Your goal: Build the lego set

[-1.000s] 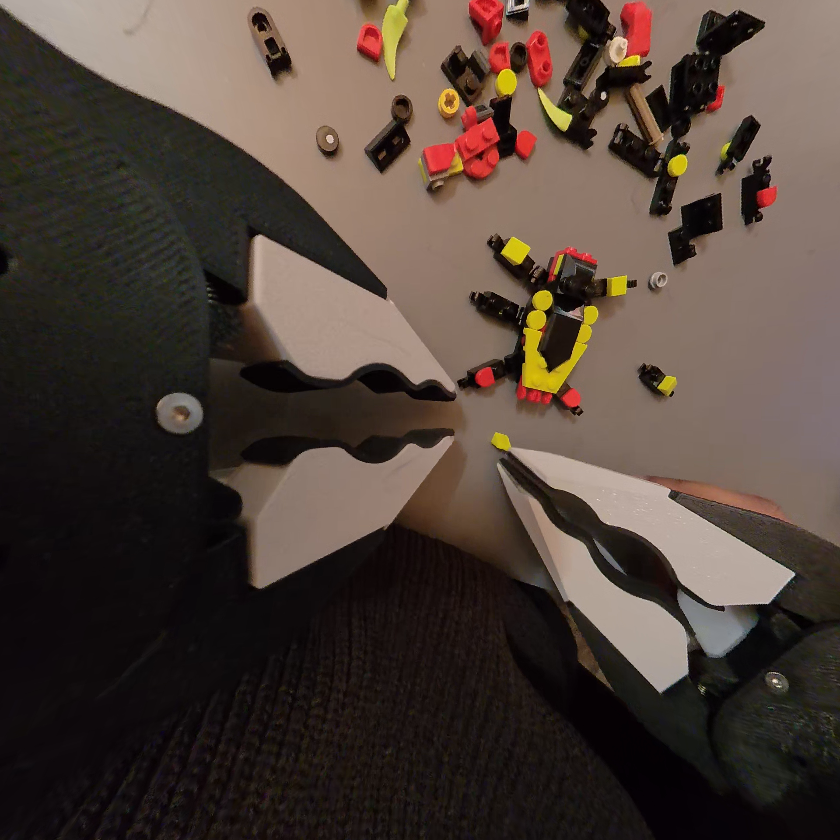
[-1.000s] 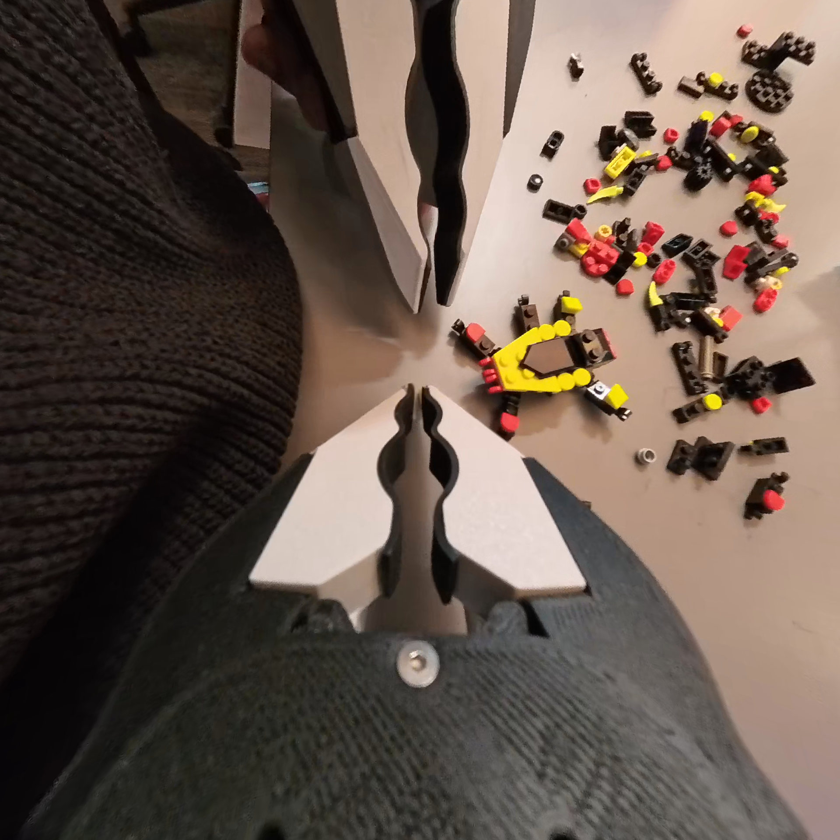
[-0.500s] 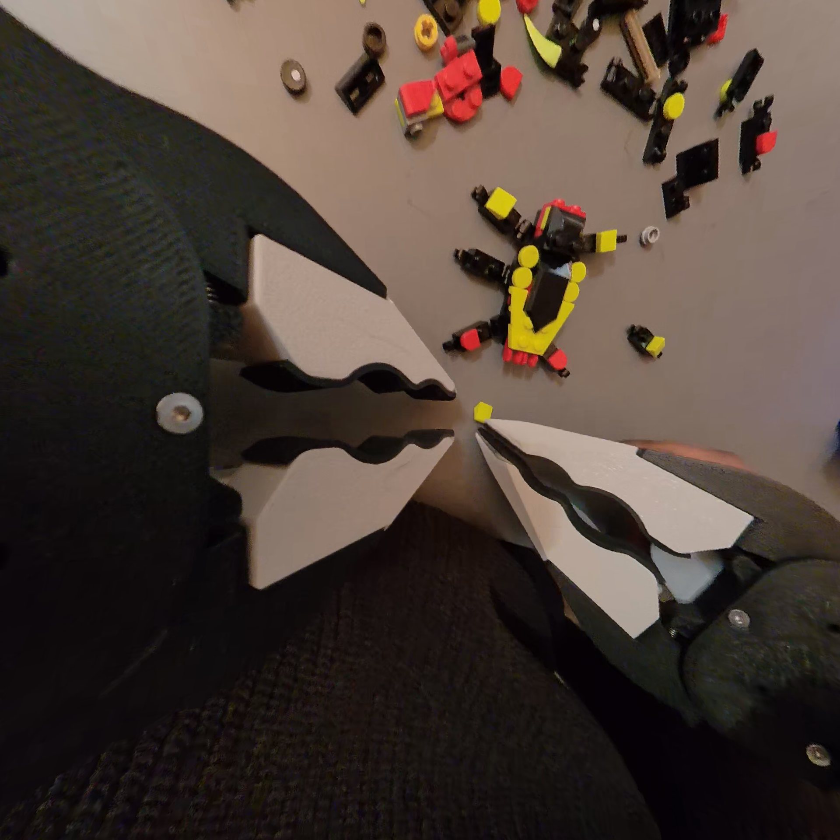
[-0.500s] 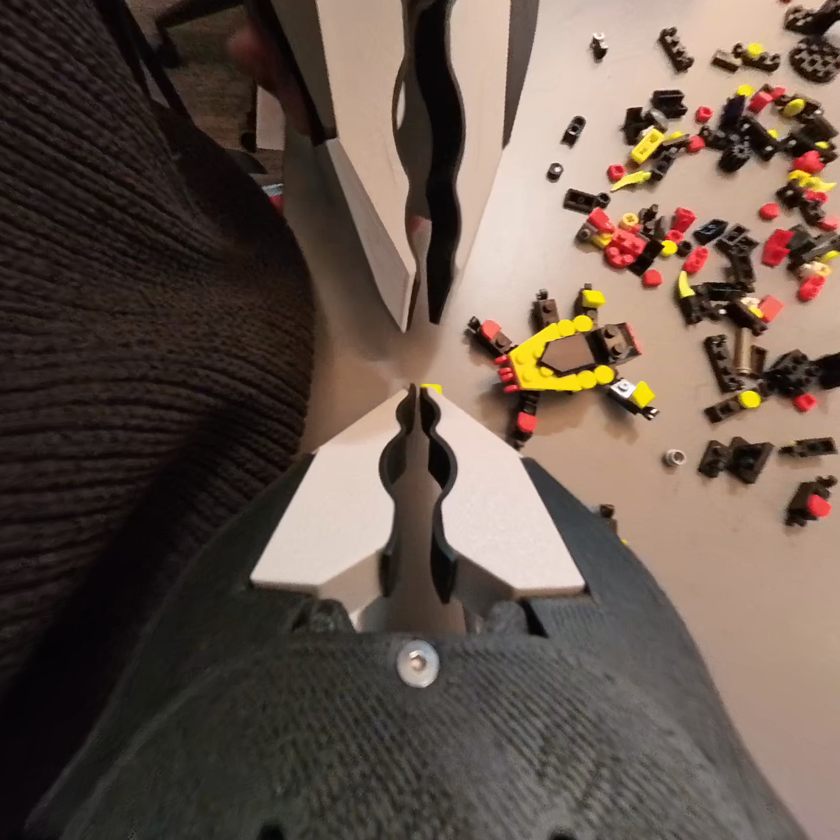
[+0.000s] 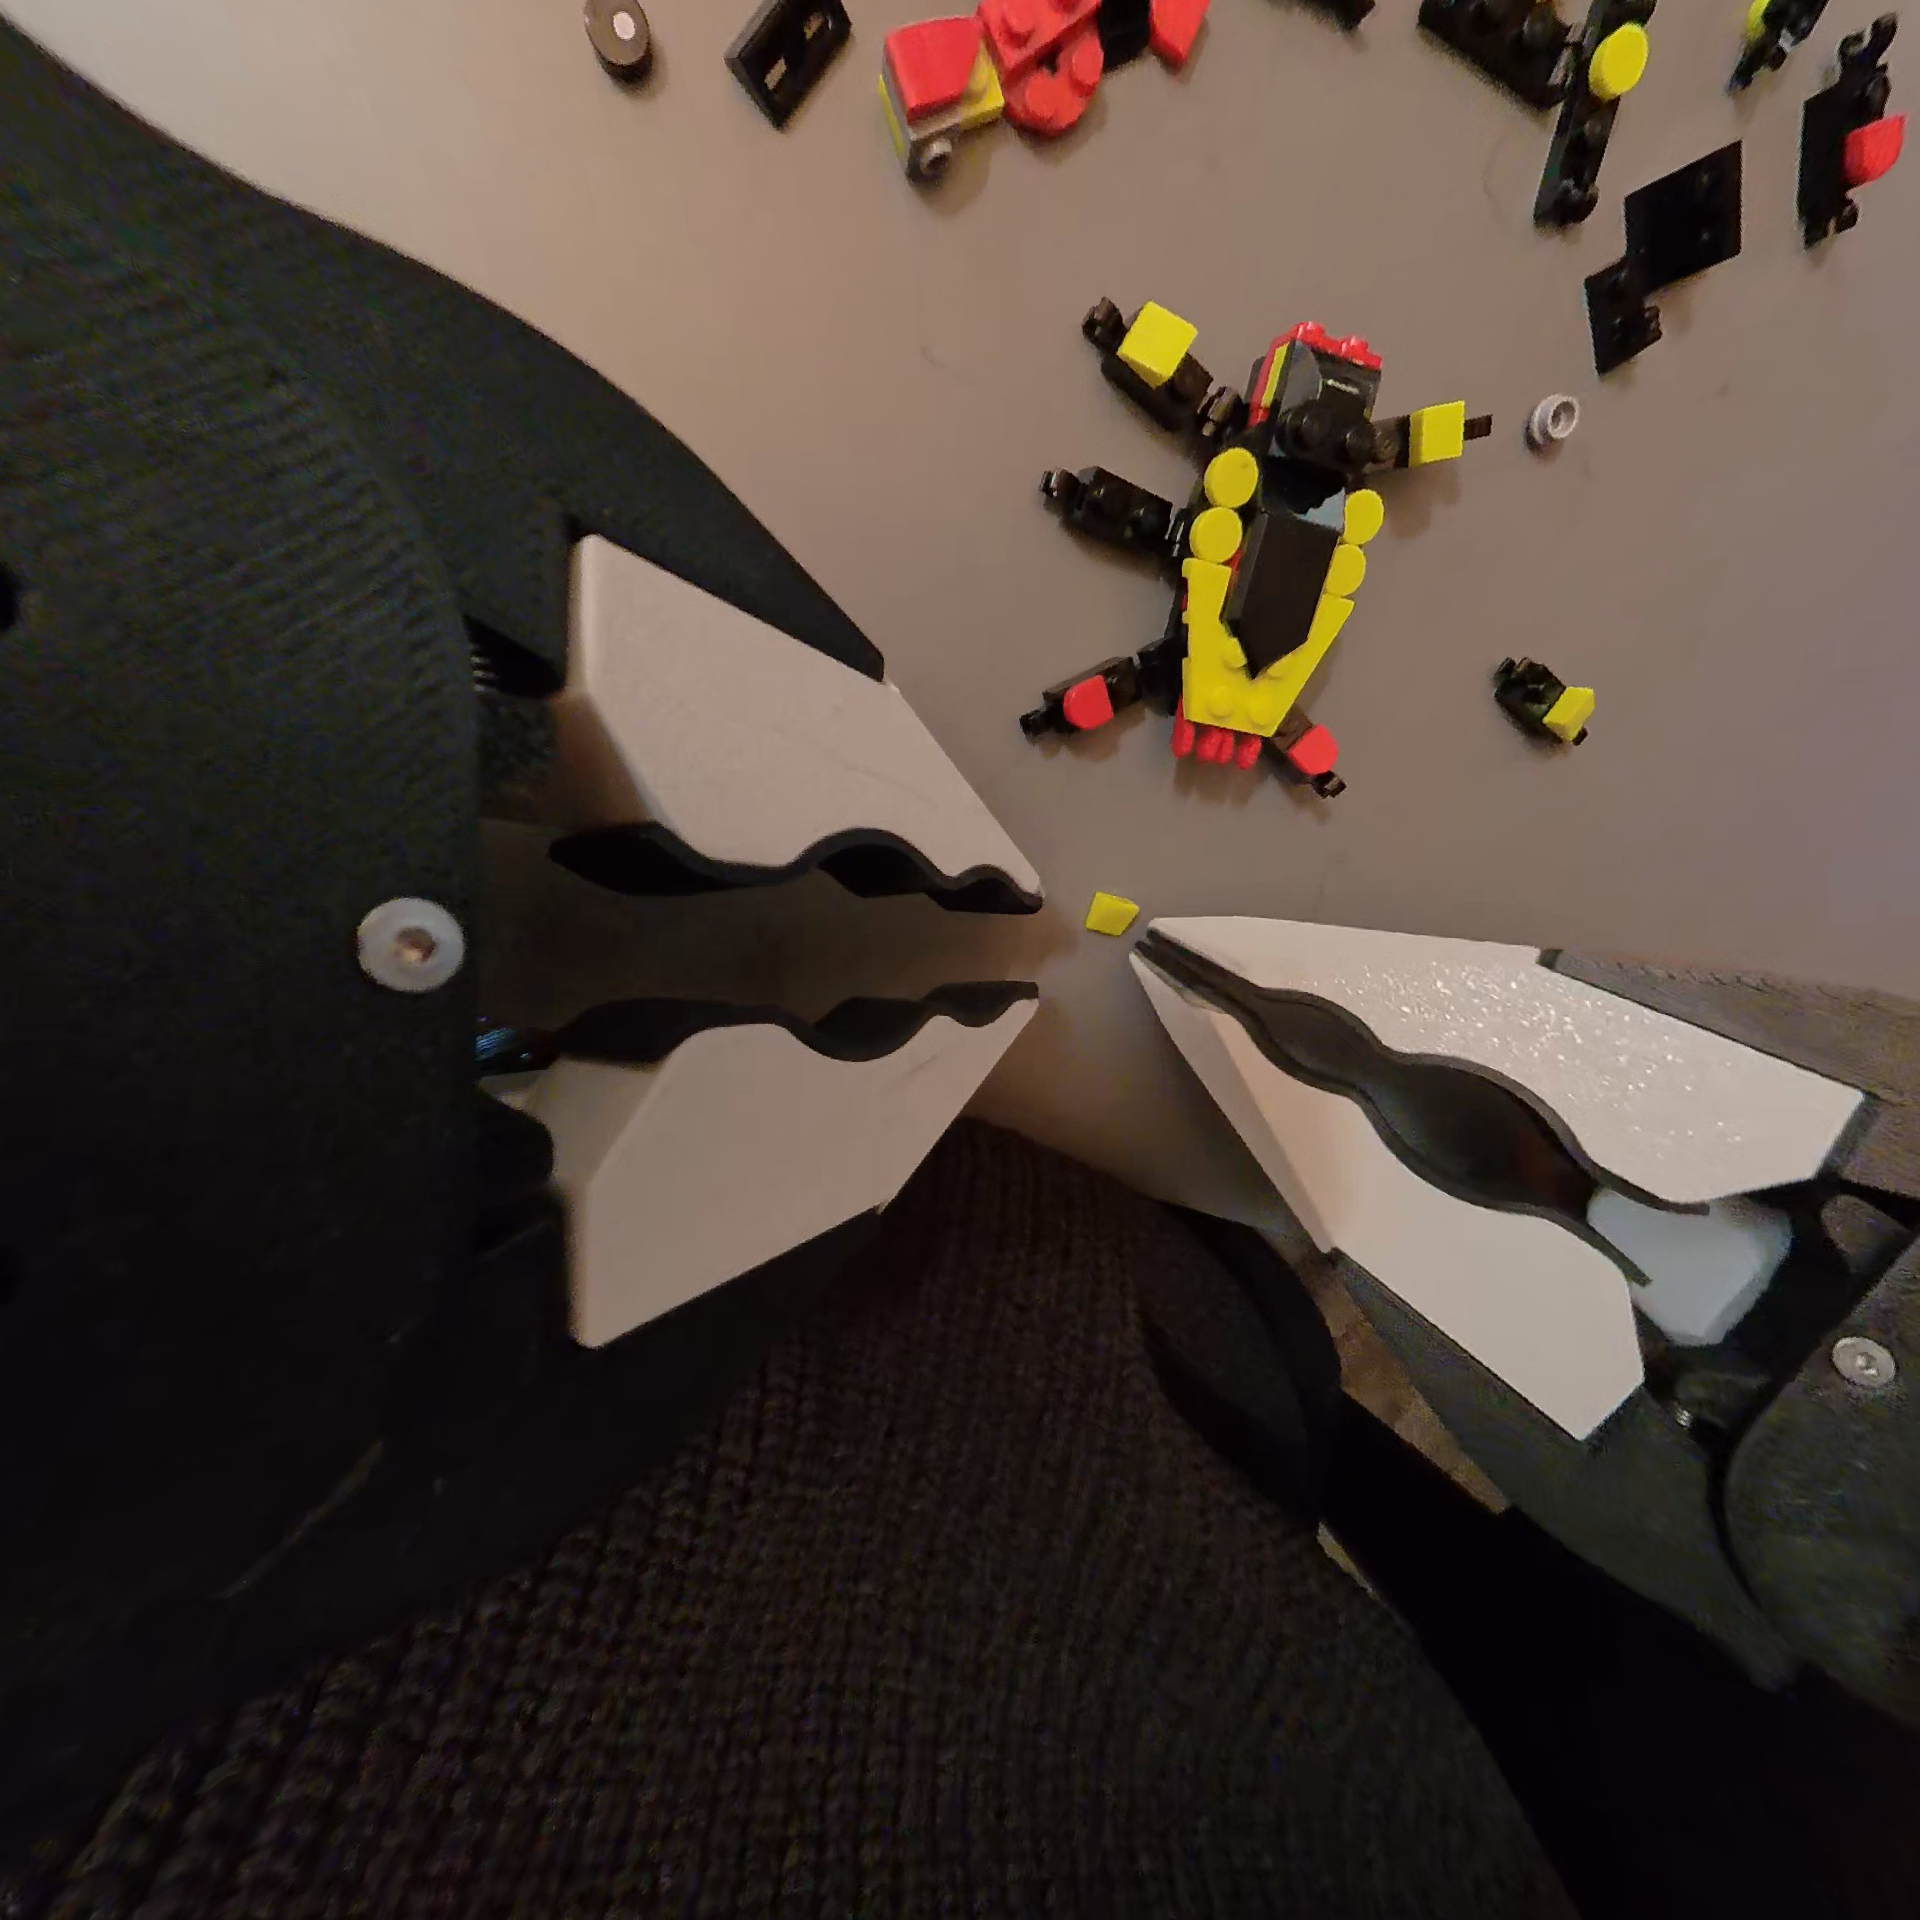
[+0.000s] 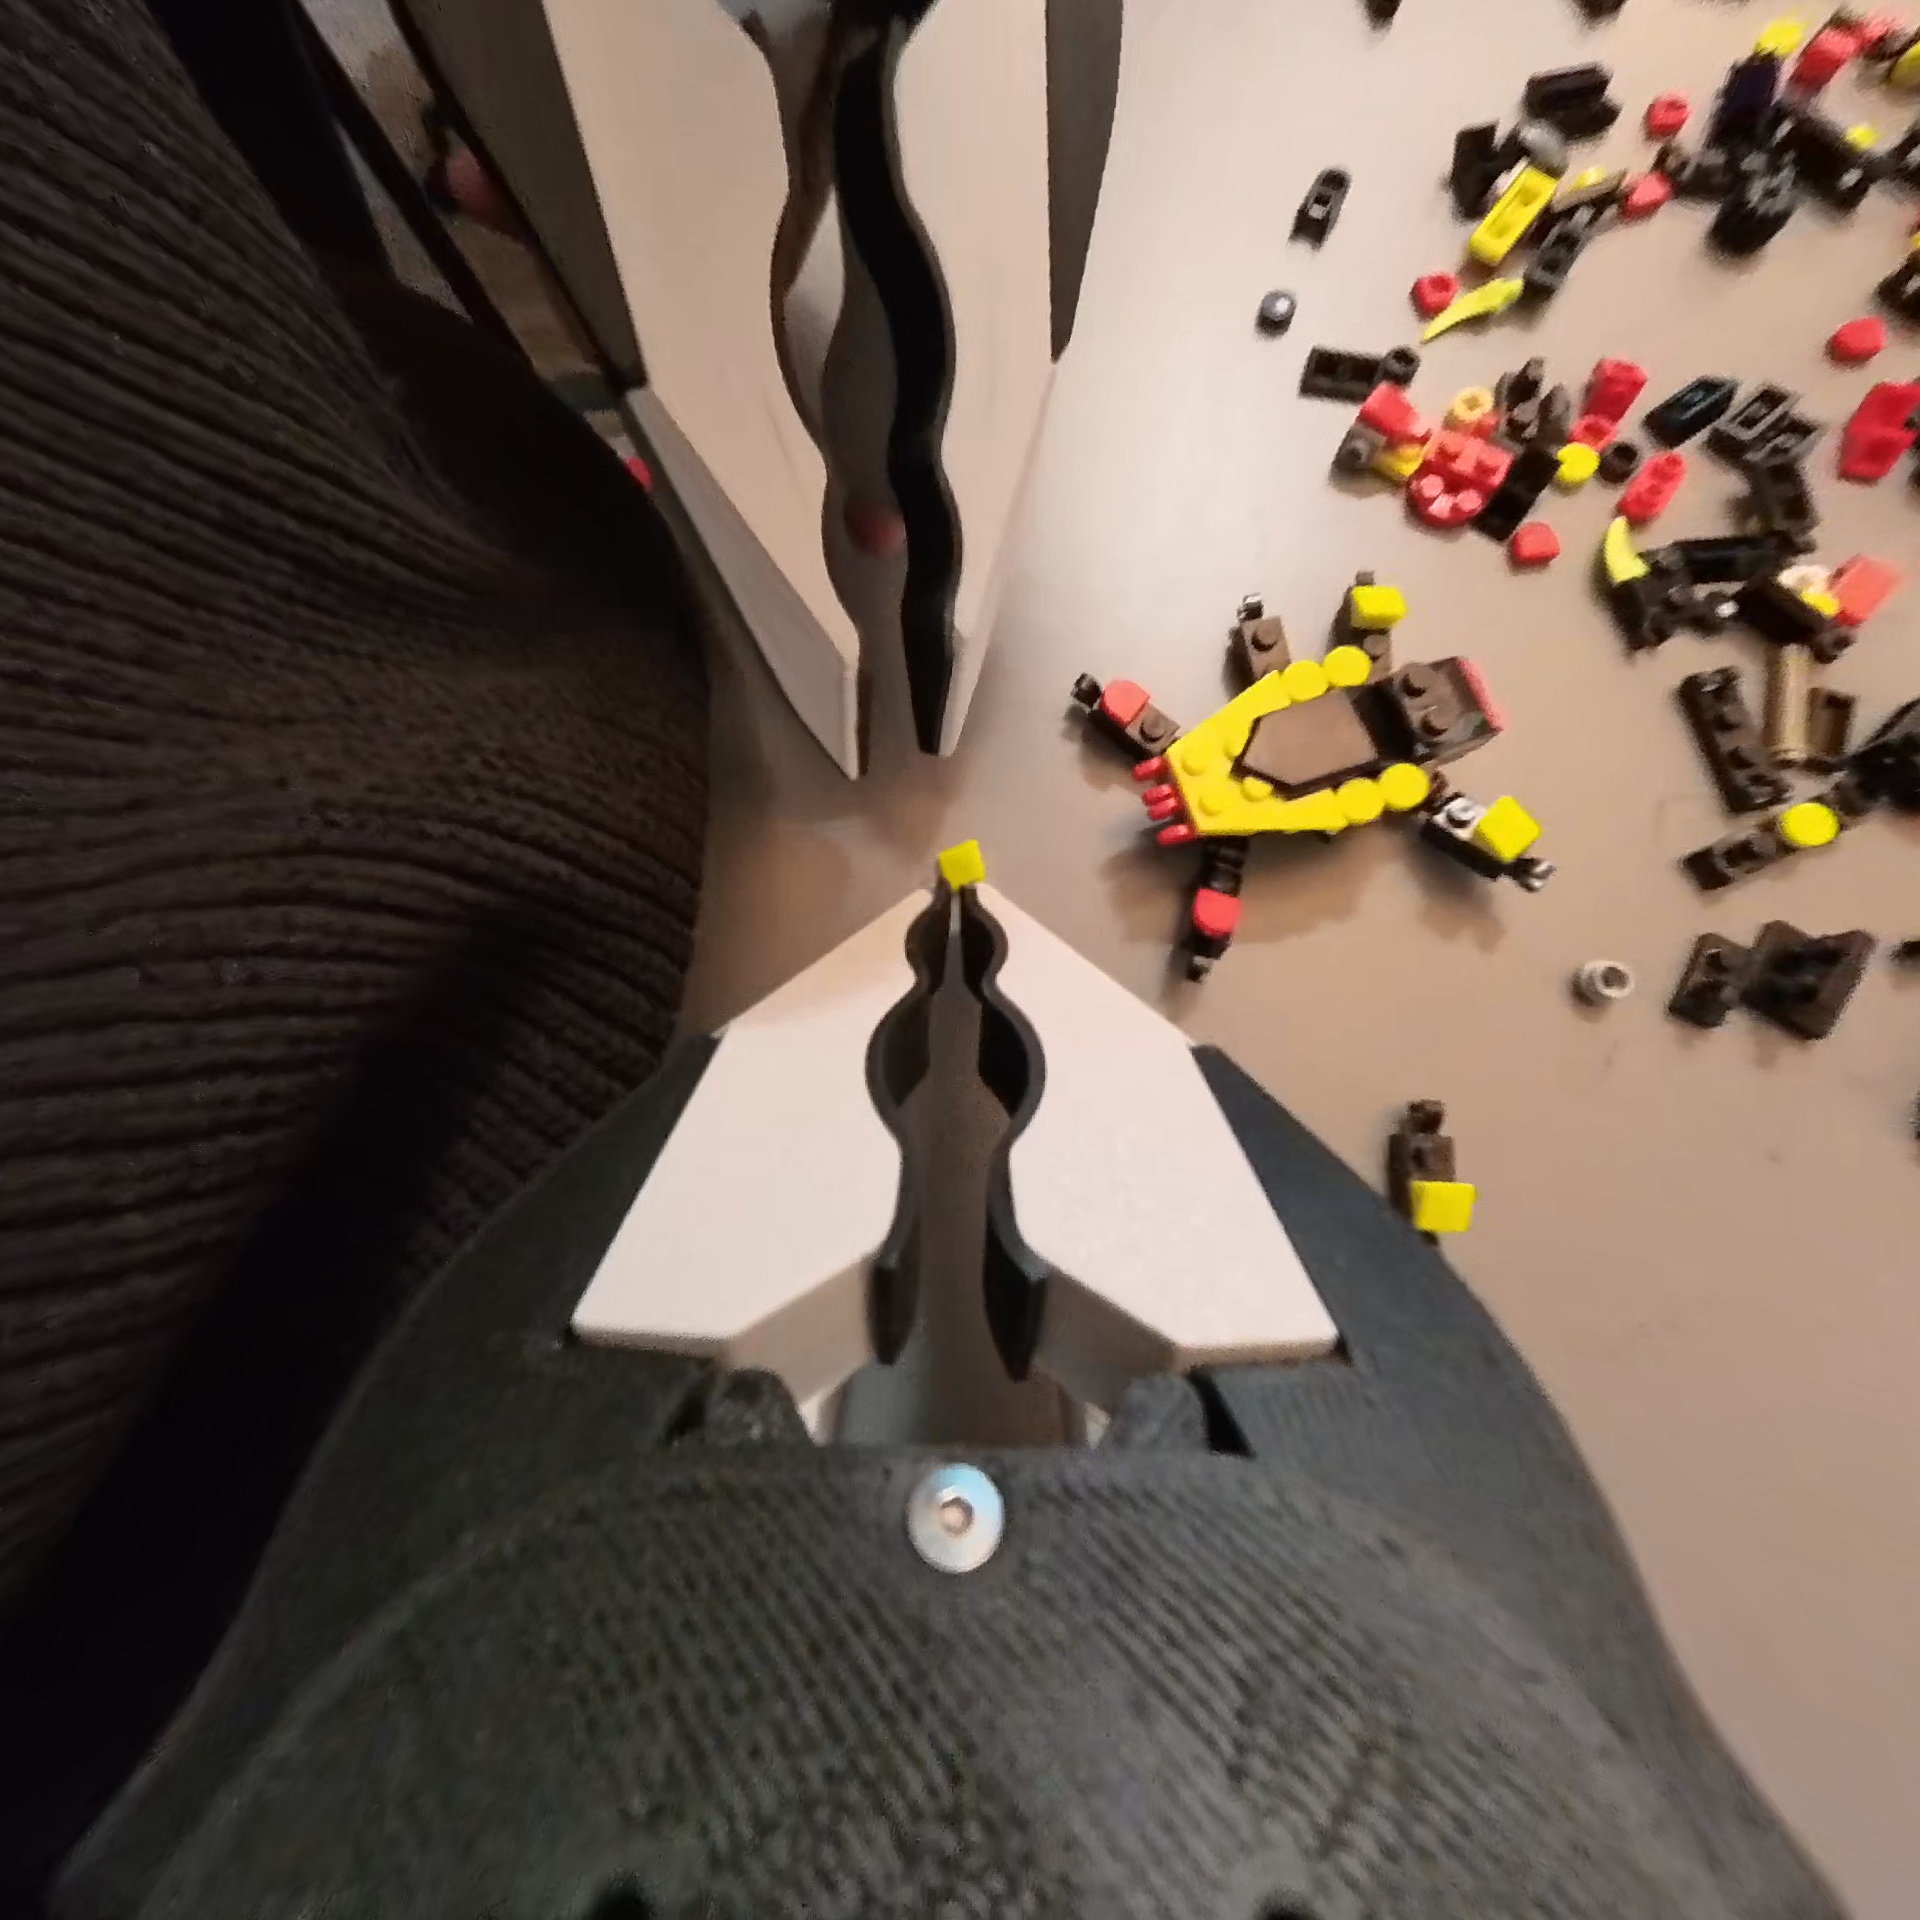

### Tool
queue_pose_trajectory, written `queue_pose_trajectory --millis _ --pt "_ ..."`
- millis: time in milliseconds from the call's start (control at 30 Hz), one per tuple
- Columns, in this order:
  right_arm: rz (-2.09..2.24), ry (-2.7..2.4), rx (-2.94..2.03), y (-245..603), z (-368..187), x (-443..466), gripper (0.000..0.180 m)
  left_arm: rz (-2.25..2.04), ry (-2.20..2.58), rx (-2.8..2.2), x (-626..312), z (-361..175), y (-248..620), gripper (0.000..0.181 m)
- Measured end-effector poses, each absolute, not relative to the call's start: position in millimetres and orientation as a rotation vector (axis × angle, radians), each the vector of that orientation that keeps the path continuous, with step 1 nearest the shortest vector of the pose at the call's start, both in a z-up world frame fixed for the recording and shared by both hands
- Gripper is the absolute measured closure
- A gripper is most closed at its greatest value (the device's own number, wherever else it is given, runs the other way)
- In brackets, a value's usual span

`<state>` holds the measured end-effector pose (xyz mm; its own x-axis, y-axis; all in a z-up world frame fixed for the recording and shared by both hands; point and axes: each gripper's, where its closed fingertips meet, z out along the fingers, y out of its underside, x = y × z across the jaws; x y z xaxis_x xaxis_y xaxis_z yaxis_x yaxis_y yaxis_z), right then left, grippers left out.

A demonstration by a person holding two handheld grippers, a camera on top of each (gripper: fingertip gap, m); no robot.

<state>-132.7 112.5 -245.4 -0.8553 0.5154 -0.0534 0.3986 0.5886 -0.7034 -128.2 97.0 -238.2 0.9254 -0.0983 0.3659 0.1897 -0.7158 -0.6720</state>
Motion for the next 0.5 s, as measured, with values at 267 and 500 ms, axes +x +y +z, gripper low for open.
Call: queue_pose_trajectory --millis 267,500 --pt "1.193 -2.732 -0.741 85 -247 -125 0.168 -0.435 -0.080 -2.359 -136 -244 92 0.171" --pt "1.249 -2.578 -0.868 113 -230 -142 0.172 -0.211 -0.232 -2.366 -155 -243 99 0.148"
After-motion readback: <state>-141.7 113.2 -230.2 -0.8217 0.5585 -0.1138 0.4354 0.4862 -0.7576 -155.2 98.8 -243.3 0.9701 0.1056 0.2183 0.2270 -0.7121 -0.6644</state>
